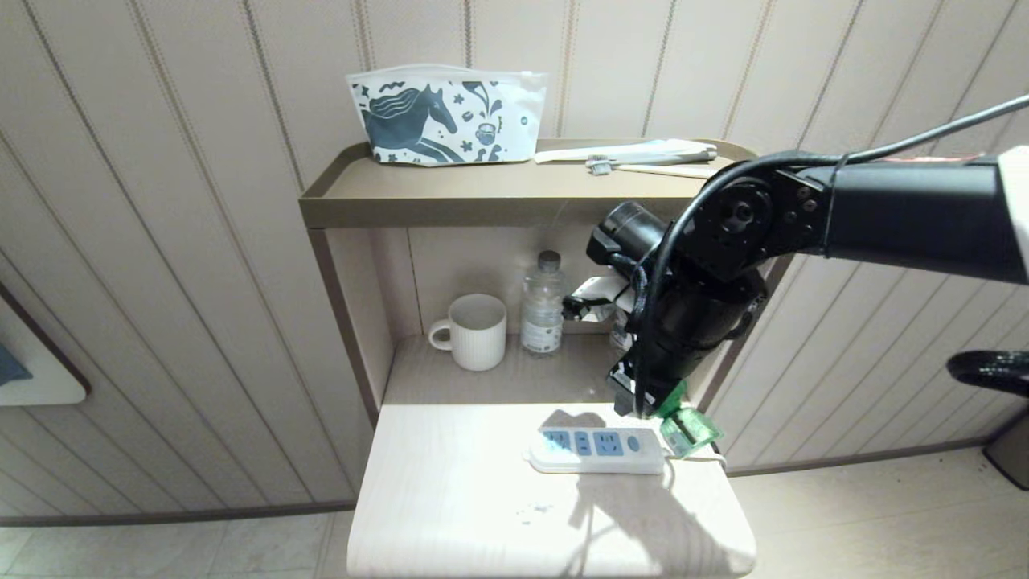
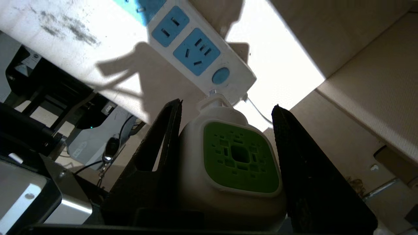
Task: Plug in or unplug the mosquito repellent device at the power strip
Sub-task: Insert the plug into the socket
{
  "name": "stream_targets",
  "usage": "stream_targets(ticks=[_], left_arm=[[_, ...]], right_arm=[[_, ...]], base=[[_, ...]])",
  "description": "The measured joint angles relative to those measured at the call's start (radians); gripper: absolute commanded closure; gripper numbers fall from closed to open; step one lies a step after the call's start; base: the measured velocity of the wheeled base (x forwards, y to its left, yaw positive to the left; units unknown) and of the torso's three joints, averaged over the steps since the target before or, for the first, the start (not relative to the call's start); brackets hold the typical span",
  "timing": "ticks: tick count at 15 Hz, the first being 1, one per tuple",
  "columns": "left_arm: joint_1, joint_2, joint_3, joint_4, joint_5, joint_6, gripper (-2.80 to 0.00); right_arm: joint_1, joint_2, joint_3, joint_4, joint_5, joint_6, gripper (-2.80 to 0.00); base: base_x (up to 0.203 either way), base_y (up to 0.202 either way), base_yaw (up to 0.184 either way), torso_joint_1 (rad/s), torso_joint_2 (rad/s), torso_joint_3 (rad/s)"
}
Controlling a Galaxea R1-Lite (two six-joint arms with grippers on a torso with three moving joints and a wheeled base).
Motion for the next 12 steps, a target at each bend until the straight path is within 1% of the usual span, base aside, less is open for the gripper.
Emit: stream_targets(ticks=[2, 6, 12], left_arm=[[0.000, 0.000, 0.000, 0.000, 0.001, 0.000, 0.00], [0.000, 0.000, 0.000, 0.000, 0.000, 0.000, 0.00], [0.000, 0.000, 0.000, 0.000, 0.000, 0.000, 0.00]], right_arm=[[0.002, 0.024, 0.007, -0.022, 0.007, -0.025, 0.00], [0.001, 0.069, 0.011, -0.019, 0.012, -0.065, 0.00], [0.000, 0.111, 0.008, -0.025, 0.018, -0.080, 0.00]], base=[[0.000, 0.000, 0.000, 0.000, 0.00, 0.000], [0.000, 0.000, 0.000, 0.000, 0.00, 0.000], [0.000, 0.000, 0.000, 0.000, 0.00, 0.000]])
